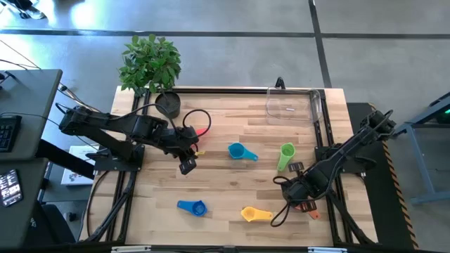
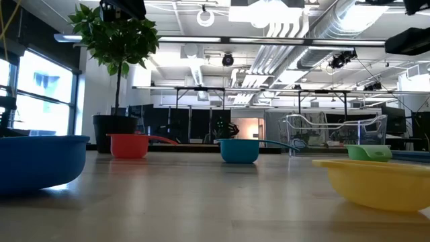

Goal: Nest measuring cups in basket
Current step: Stack the orange measuring cup on top of the purple measuring cup

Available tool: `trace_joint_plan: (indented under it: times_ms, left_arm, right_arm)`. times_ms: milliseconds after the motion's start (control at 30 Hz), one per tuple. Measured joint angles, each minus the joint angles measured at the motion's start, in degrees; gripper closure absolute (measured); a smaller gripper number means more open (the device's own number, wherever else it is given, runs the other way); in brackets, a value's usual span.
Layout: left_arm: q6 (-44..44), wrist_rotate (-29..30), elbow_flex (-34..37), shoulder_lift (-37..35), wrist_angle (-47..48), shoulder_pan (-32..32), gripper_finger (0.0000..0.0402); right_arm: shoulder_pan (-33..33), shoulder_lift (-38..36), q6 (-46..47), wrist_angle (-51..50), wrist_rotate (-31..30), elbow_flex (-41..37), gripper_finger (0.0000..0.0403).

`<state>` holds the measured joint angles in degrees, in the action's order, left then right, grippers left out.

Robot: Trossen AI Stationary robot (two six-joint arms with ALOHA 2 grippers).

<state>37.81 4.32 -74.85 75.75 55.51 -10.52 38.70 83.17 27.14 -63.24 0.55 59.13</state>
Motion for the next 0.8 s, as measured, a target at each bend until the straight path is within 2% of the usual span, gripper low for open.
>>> trace_joint_plan:
  times_ms: [233, 800]
  left_arm:
    - [-0.1, 0.0, 0.0, 0.0, 0.0, 0.0, 0.0371]
    - [-1.4, 0.0, 0.0, 0.0, 0.0, 0.0, 0.0371]
  right_arm:
    - [0.0, 3.3, -0.1, -0.3, 0.4, 0.0, 0.0400]
    - [0.0, 3.4, -0.1, 0.7, 1.6, 0.0, 0.0374]
